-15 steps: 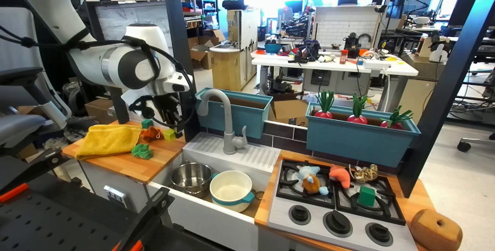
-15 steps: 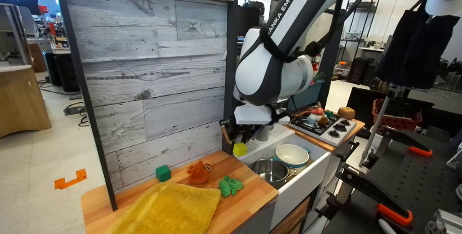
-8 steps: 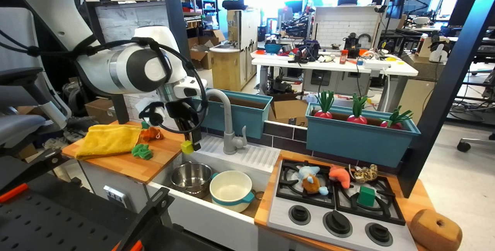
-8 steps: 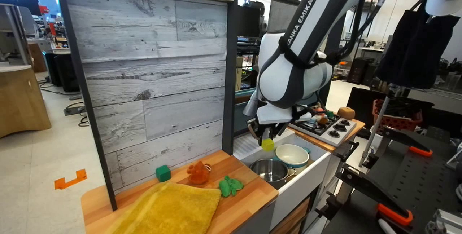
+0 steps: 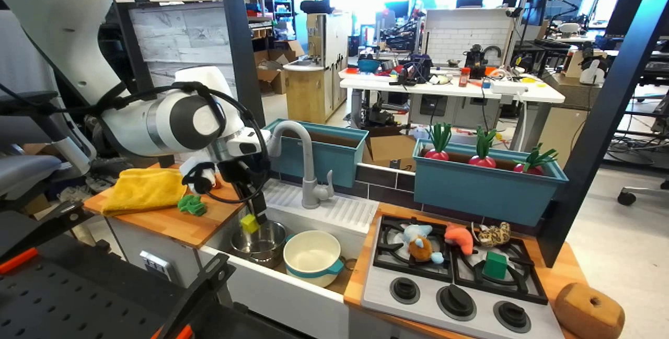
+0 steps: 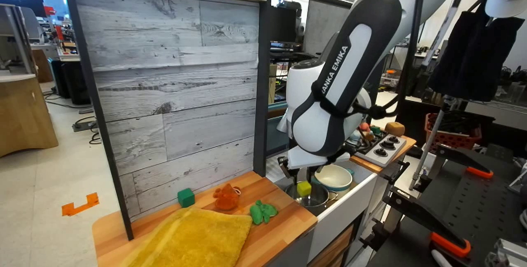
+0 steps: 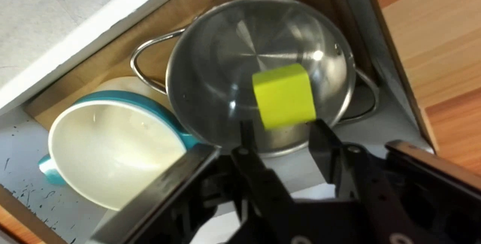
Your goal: Pick up all the plush toys from the counter and the stove, then wipe the counter
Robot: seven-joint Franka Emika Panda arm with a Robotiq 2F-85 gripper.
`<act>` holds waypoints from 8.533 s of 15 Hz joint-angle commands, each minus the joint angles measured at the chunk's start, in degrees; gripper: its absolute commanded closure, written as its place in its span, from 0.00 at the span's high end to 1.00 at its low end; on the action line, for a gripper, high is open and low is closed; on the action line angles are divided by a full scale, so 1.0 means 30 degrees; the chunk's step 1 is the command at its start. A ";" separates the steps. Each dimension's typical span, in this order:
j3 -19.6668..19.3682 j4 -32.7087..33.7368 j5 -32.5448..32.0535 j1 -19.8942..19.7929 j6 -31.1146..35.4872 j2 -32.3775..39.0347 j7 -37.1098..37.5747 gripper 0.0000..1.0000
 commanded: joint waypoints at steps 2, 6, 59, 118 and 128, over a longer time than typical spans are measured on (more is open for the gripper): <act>0.0017 -0.0099 -0.0304 0.0690 0.0052 -0.0288 0.0809 0.81; 0.2989 -0.2580 0.0228 -0.0562 0.2268 -0.2994 -0.1140 1.00; 0.6207 -0.0369 0.0469 -0.2221 0.5108 -0.2183 -0.1938 1.00; 0.3920 -0.0417 -0.1211 0.0824 0.5624 -0.2514 -0.6465 1.00; 0.5786 0.6783 0.0671 -0.0445 0.3271 0.2035 -0.5241 1.00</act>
